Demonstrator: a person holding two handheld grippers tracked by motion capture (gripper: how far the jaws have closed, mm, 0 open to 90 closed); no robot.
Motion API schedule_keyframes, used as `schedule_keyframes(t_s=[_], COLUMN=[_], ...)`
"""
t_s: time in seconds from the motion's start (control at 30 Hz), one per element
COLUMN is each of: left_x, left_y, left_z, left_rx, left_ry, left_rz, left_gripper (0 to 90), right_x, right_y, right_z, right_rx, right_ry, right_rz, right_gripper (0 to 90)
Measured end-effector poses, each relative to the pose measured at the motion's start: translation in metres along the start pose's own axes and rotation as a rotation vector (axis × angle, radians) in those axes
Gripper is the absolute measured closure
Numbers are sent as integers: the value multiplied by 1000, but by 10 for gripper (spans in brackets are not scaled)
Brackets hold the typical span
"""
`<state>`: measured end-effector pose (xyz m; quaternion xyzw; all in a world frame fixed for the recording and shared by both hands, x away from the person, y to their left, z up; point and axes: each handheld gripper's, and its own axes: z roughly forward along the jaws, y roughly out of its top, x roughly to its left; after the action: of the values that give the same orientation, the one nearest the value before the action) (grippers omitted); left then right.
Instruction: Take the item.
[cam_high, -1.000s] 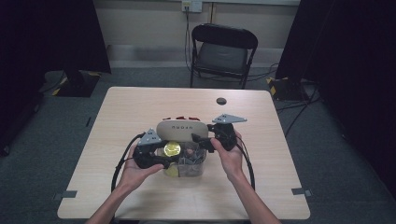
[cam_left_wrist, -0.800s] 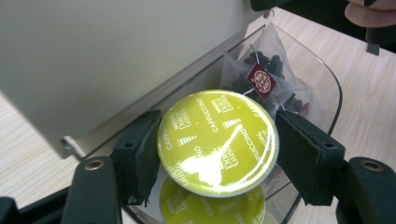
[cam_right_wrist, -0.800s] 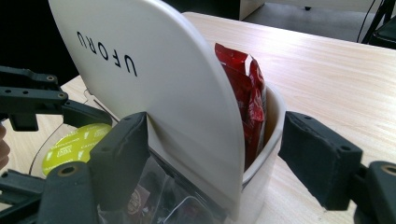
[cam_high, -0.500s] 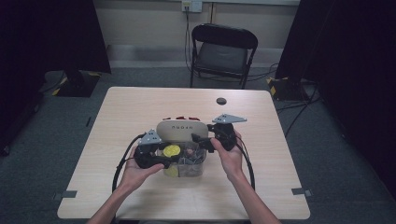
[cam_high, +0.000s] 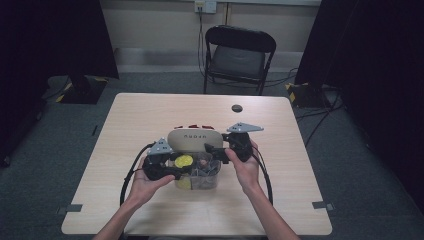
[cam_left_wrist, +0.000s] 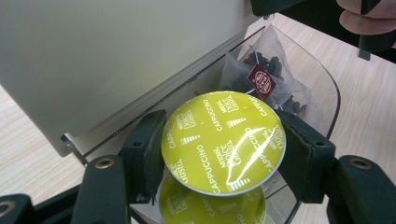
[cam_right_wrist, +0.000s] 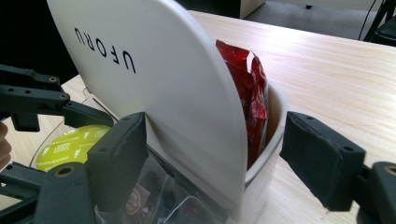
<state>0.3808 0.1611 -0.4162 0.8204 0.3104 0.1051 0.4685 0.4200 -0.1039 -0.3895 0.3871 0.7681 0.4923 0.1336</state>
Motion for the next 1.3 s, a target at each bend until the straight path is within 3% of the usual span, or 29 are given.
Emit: schedule_keyframes(t_s=[0.47,0.9,1.07,1.3], left_x=[2,4,5,10], left_y=[3,6,8,6], left_z=[-13,-24,-30,-39], left_rx=[-78,-103,-99,-117], left_ry=[-23,-50,-42,-36], left_rz=[-27,-36,-22,-44], left_gripper=[385,385,385,385], right_x=[-1,-1,0,1], right_y=[-1,-1,0,0], right_z=[0,1,1,1], right_rx=[0,6,6,3], right_ry=[2,1,0,-3], right_rz=[1,-1,-4,-5], right_gripper=[221,214,212,207])
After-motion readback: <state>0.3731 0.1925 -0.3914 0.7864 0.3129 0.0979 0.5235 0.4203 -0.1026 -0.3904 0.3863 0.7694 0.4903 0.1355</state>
